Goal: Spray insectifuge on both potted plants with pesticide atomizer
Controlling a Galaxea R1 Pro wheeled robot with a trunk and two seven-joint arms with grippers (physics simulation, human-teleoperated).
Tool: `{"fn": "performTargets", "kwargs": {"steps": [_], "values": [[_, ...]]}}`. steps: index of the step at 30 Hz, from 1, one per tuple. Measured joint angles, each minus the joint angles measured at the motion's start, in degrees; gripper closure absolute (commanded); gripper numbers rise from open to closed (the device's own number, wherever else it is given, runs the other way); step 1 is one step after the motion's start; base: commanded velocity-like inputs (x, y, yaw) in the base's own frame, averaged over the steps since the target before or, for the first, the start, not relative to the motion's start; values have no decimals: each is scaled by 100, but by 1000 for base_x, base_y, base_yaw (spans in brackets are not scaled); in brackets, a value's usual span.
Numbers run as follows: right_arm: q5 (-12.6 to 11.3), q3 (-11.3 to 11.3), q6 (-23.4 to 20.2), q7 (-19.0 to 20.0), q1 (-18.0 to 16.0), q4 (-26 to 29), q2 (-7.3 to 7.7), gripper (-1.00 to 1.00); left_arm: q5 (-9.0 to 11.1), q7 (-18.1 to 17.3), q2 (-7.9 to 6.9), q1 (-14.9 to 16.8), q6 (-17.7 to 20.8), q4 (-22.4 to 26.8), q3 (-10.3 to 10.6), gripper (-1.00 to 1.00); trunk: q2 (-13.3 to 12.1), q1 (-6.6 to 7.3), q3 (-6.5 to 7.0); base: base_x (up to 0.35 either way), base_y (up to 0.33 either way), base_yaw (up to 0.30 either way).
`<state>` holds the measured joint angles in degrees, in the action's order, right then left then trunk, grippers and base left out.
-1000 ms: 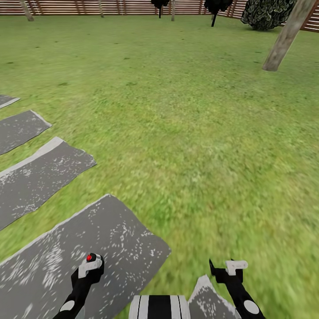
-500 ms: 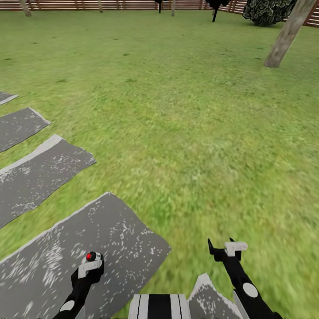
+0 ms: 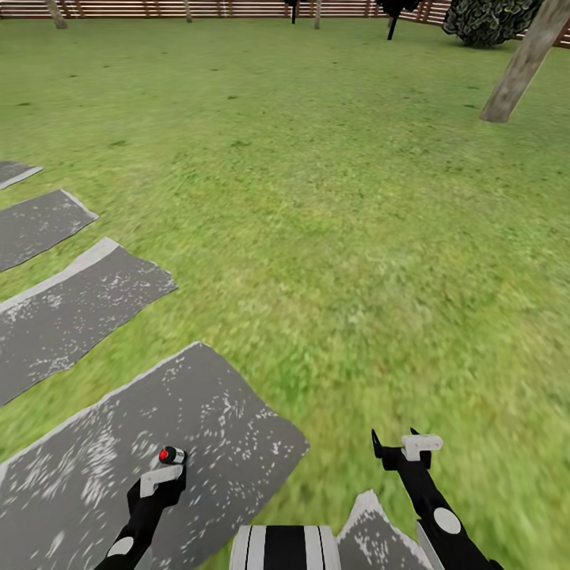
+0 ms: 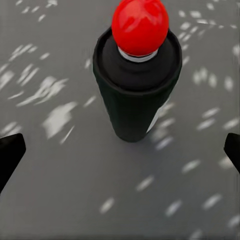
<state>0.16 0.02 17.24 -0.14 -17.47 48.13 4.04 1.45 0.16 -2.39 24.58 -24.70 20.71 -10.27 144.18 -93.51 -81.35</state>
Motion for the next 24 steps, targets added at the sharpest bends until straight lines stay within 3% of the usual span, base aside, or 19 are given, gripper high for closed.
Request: {"fn": "performTargets", "kwargs": {"steps": [24], "values": [[8,0,8,0,0,-11,0,-100,-21,0,1,0,0,0,1,-100,0,0,0,30,-7,0]]}}
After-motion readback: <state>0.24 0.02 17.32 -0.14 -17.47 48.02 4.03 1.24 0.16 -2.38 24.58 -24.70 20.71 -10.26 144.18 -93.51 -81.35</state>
